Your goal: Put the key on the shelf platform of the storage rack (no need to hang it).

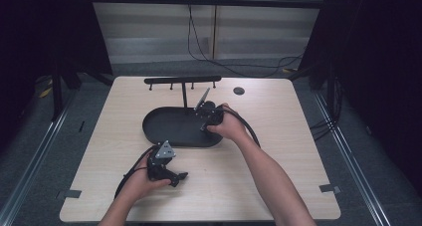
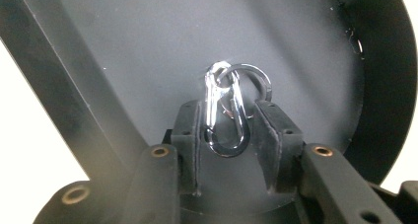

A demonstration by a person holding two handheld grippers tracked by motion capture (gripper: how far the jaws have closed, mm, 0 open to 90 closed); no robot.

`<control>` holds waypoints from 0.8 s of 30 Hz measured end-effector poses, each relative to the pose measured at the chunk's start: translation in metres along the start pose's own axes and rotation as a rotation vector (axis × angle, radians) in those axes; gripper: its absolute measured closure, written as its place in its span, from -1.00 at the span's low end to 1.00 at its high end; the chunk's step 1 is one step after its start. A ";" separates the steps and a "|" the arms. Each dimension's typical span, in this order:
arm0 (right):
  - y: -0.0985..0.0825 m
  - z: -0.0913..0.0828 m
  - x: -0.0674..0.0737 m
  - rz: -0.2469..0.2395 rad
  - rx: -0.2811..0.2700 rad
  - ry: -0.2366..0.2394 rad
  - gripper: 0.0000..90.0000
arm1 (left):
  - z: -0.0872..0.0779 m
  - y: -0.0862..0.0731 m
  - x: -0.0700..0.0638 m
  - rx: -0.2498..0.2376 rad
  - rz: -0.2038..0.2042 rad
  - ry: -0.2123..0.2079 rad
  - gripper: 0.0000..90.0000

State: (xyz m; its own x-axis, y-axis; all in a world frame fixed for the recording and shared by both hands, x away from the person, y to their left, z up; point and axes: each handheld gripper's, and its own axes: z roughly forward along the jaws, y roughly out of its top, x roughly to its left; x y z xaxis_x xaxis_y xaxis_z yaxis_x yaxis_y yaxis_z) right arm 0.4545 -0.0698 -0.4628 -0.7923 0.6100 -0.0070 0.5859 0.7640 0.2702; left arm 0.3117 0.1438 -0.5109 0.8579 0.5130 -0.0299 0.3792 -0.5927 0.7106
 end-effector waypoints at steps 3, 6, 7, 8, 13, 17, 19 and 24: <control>0.000 0.000 0.001 -0.007 -0.002 -0.001 0.37 | 0.000 0.000 0.000 0.000 0.000 0.000 -0.95; 0.000 -0.002 0.002 -0.007 -0.009 0.001 0.33 | 0.000 0.000 0.000 0.000 0.000 0.000 -0.95; 0.000 -0.002 0.002 -0.006 -0.012 0.000 0.31 | 0.000 0.000 0.000 0.000 0.000 0.000 -0.95; 0.000 -0.003 0.002 -0.006 -0.014 -0.003 0.29 | 0.000 0.000 0.000 0.000 0.000 0.000 -0.95; -0.001 -0.006 0.004 -0.004 -0.014 -0.002 0.21 | 0.000 0.000 0.000 0.000 0.001 0.000 -0.95; -0.001 -0.009 0.005 0.005 -0.010 -0.005 0.17 | 0.000 0.000 0.000 -0.001 0.000 0.000 -0.95; -0.002 -0.011 0.005 -0.001 -0.009 -0.007 0.14 | 0.000 0.000 0.000 0.000 0.001 0.000 -0.95; -0.003 -0.015 0.006 0.011 -0.018 -0.007 0.05 | 0.000 0.000 0.000 0.000 0.001 0.000 -0.95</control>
State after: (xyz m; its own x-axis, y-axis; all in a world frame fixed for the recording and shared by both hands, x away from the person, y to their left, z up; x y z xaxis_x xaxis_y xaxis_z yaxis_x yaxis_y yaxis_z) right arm 0.4454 -0.0718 -0.4494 -0.7846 0.6200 -0.0110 0.5914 0.7534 0.2874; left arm 0.3117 0.1438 -0.5109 0.8582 0.5125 -0.0293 0.3785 -0.5930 0.7107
